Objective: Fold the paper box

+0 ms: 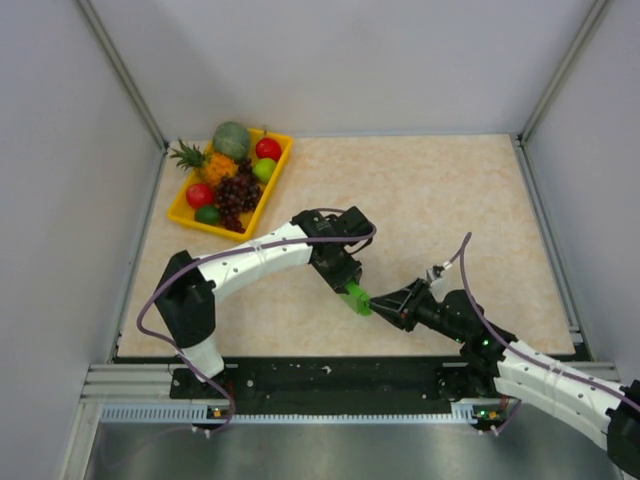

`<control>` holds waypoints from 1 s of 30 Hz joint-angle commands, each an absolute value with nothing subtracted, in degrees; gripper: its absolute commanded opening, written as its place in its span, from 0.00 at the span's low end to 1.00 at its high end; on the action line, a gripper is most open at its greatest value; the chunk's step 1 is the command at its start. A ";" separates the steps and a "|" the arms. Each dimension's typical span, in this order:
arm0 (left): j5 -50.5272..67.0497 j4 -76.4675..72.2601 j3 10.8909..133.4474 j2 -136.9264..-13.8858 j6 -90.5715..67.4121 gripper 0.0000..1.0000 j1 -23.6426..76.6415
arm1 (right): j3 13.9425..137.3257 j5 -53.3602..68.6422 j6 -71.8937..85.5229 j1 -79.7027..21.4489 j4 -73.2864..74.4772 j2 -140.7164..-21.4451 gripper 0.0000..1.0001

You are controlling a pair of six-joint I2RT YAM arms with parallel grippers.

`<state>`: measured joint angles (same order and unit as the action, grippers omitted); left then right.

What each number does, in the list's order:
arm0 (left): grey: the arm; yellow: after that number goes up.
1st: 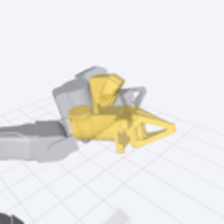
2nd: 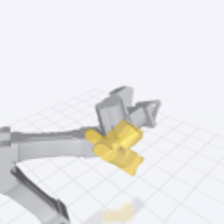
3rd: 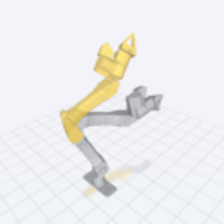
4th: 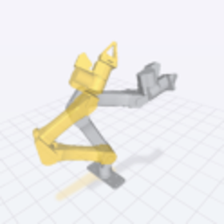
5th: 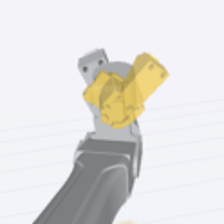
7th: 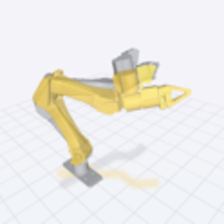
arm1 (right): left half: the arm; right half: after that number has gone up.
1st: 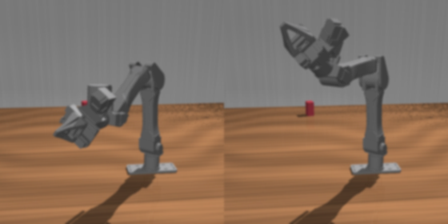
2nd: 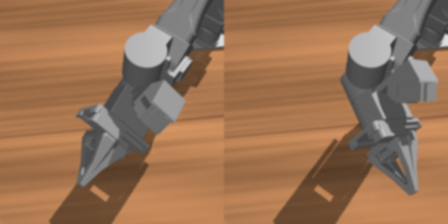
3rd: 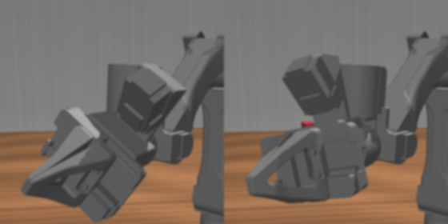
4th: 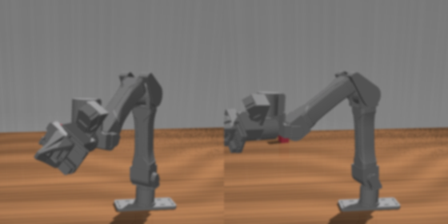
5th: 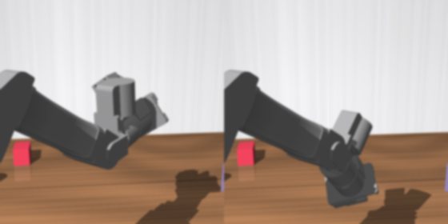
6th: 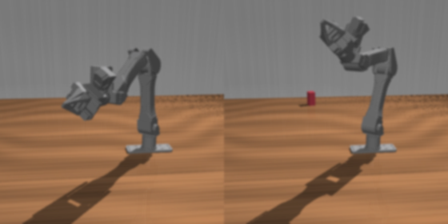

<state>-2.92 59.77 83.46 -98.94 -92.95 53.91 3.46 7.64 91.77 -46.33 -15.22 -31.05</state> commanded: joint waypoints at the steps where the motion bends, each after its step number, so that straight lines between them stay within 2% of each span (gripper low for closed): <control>1: -9.32 64.16 83.93 -102.13 -93.43 0.00 54.31 | 5.27 8.79 92.81 -46.67 -22.05 -37.24 0.25; 7: -10.81 65.30 85.61 -102.48 -93.08 0.00 54.58 | 5.80 8.17 92.73 -46.58 -24.26 -39.55 0.21; 21: -12.13 65.04 85.17 -102.31 -93.08 0.00 55.90 | 6.59 6.68 93.69 -46.67 -24.17 -39.46 0.19; 25: -12.74 65.04 85.17 -102.22 -93.16 0.00 56.25 | 6.77 6.77 94.57 -46.67 -26.28 -41.13 0.11; 30: -13.36 65.30 85.43 -102.13 -93.34 0.00 56.78 | 6.94 6.68 95.71 -46.67 -28.03 -42.98 0.08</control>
<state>-8.49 61.63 85.73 -100.29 -92.66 56.14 3.92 7.84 94.35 -46.37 -23.66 -41.58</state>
